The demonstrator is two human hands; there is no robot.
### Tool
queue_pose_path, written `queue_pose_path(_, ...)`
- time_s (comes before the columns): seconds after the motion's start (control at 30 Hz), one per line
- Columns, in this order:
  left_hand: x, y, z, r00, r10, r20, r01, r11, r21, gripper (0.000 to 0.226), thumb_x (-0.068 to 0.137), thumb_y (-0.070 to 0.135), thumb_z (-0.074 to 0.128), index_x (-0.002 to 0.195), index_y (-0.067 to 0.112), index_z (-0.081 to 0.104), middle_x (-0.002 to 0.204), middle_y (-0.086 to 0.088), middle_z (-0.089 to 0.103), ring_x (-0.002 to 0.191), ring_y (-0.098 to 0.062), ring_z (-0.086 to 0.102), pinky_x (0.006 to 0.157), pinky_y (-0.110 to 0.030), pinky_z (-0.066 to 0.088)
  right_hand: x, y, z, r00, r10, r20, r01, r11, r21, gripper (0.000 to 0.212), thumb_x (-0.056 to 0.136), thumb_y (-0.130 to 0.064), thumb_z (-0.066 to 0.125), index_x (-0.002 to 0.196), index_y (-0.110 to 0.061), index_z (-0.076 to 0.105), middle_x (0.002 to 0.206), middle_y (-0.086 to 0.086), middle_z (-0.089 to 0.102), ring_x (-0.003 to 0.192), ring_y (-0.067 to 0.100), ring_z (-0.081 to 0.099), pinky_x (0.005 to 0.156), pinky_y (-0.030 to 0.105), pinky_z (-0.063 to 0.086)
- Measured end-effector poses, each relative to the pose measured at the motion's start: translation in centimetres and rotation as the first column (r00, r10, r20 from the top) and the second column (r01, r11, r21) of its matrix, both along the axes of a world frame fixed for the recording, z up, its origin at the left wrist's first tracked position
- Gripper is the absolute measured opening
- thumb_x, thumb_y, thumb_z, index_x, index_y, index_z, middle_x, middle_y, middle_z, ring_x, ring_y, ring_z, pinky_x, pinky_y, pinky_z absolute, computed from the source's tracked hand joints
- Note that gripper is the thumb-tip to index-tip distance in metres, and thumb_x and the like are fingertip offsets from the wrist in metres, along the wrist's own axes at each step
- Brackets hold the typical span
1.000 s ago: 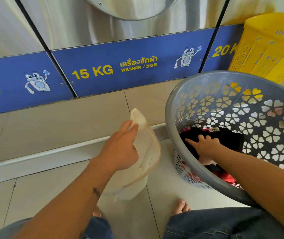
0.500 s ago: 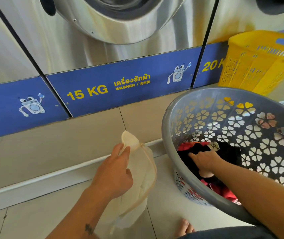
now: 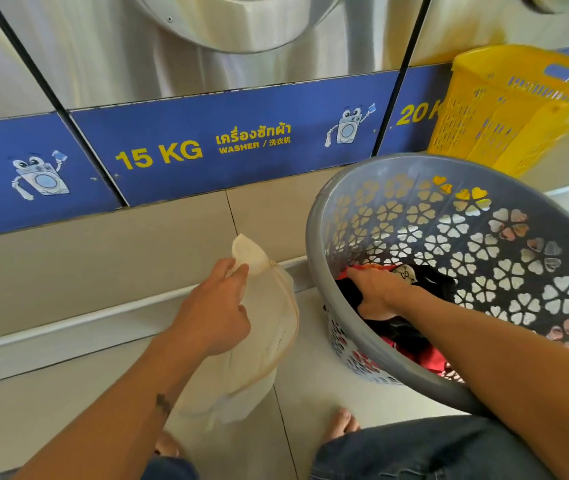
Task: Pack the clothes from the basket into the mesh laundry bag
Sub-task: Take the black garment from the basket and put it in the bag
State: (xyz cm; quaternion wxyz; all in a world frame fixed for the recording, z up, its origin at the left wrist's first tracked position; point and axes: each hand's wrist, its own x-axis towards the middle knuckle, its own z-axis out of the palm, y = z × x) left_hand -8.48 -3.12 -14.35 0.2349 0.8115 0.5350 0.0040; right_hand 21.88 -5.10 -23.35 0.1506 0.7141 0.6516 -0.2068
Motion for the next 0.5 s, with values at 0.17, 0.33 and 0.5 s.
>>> queue_pose_path(0.17, -0.5, 0.5, -0.3, 0.997, 0.065, -0.034, -0.068, 0.992, -0.105, 0.081, 0.09, 0.018, 0.054, 0.155, 0.021, 0.007, 0.158, 0.012, 0.008, 0.135, -0.025, 0.037, 0.103, -0.035, 0.039, 0.6, 0.0, 4.2, 0.975, -0.166, -0.148, 0.186, 0.974, 0.131, 0.067, 0.077, -0.019, 0.062, 0.138, -0.017, 0.034, 0.111, 0.013, 0.06, 0.095, 0.036, 0.06, 0.063, 0.038, 0.046)
queue_pose_path(0.33, -1.0, -0.6, 0.2, 0.999, 0.021, 0.049, -0.021, 1.0, 0.006, 0.075, 0.092, 0.011, 0.05, 0.155, 0.031, 0.014, 0.158, 0.015, 0.012, 0.132, -0.021, 0.04, 0.101, -0.032, 0.039, 0.6, -1.9, 9.8, 0.903, -0.237, -0.358, 0.359, 0.875, 0.325, 0.067, 0.072, -0.023, 0.063, 0.137, -0.024, 0.047, 0.112, 0.011, 0.065, 0.099, 0.035, 0.062, 0.076, 0.043, 0.055)
queue_pose_path(0.5, -1.1, -2.1, 1.2, 0.97, 0.043, 0.24, -0.061, 0.996, 0.066, 0.047, 0.099, 0.009, 0.047, 0.139, 0.035, 0.049, 0.137, 0.002, 0.046, 0.113, -0.02, 0.049, 0.096, -0.029, 0.041, -2.0, -4.0, 16.3, 0.827, -0.194, -0.528, 0.496, 0.696, 0.52, 0.037, 0.075, -0.017, 0.064, 0.112, -0.024, 0.062, 0.096, 0.003, 0.07, 0.089, 0.028, 0.065, 0.074, 0.039, 0.055)
